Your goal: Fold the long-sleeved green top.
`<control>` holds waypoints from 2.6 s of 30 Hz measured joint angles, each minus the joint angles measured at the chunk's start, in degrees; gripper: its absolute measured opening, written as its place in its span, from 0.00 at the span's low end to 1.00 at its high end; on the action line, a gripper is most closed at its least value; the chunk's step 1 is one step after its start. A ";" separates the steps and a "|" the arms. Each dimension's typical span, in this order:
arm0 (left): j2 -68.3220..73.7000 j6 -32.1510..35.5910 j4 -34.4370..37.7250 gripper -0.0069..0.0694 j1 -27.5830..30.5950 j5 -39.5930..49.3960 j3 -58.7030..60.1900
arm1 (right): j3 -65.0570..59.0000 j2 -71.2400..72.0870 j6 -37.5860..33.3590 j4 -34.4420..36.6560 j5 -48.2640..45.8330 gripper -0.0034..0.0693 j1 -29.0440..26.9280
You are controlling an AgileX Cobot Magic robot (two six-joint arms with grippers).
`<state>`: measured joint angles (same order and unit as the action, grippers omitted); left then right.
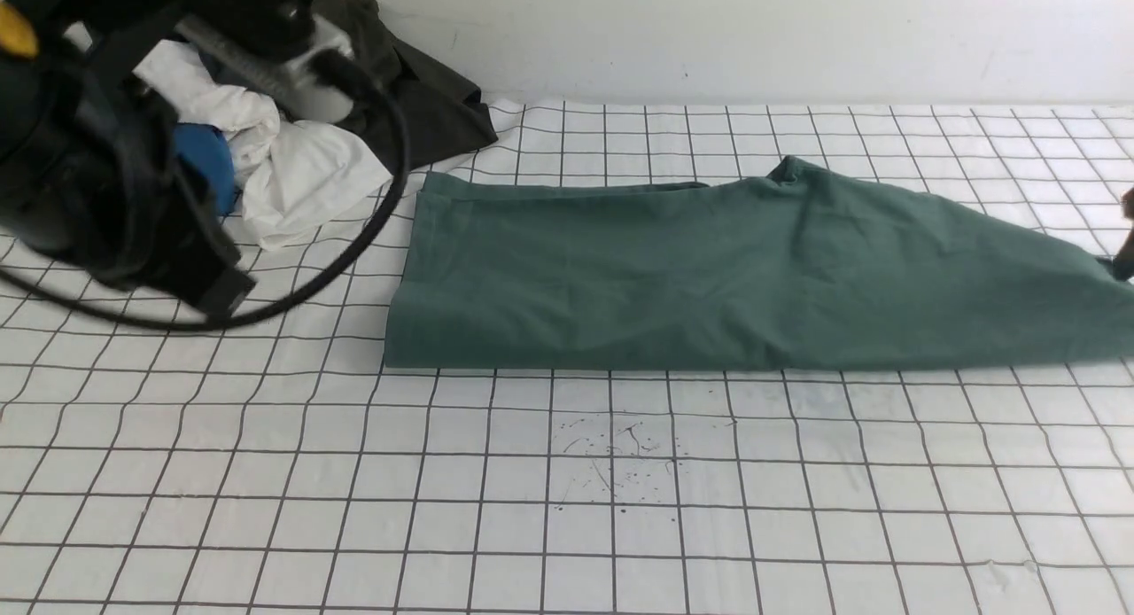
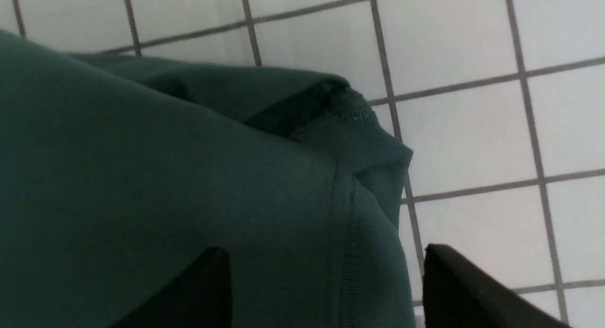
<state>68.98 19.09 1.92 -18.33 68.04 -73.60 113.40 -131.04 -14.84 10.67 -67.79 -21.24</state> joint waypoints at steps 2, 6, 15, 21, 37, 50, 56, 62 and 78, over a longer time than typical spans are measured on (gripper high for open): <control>-4.17 1.16 -1.12 0.08 0.00 0.21 4.42 | 0.00 -2.00 2.36 -0.73 0.06 0.83 0.71; -10.26 2.87 -4.39 0.08 0.00 2.22 10.92 | 0.00 -4.37 4.93 -1.06 0.12 0.78 1.23; -18.49 2.82 -9.58 0.08 0.00 2.60 19.76 | 0.00 -4.25 4.81 -2.28 0.43 0.19 1.61; -22.01 2.00 -9.65 0.08 0.00 2.79 24.05 | 0.00 -0.07 4.12 -9.02 -1.59 0.06 1.81; -25.78 -2.50 -6.04 0.08 0.00 -14.05 32.81 | 0.00 19.13 7.54 -0.85 1.83 0.06 26.96; -25.78 -2.54 -3.53 0.08 0.00 -26.71 39.44 | 0.00 0.55 6.98 6.78 30.43 0.06 57.30; -25.78 -2.54 -3.36 0.08 0.00 -28.04 39.44 | 0.79 -3.74 6.87 6.84 32.88 0.20 58.93; -25.78 -2.54 -3.36 0.08 0.00 -29.33 39.44 | 9.52 -2.21 4.79 4.36 27.43 0.46 58.84; -25.48 -8.28 -1.92 0.08 0.00 -33.60 39.44 | 19.42 -3.61 2.30 -7.84 -3.80 0.13 55.15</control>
<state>43.50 10.81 0.00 -18.33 34.44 -34.16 132.82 -134.65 -12.54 2.83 -71.59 33.91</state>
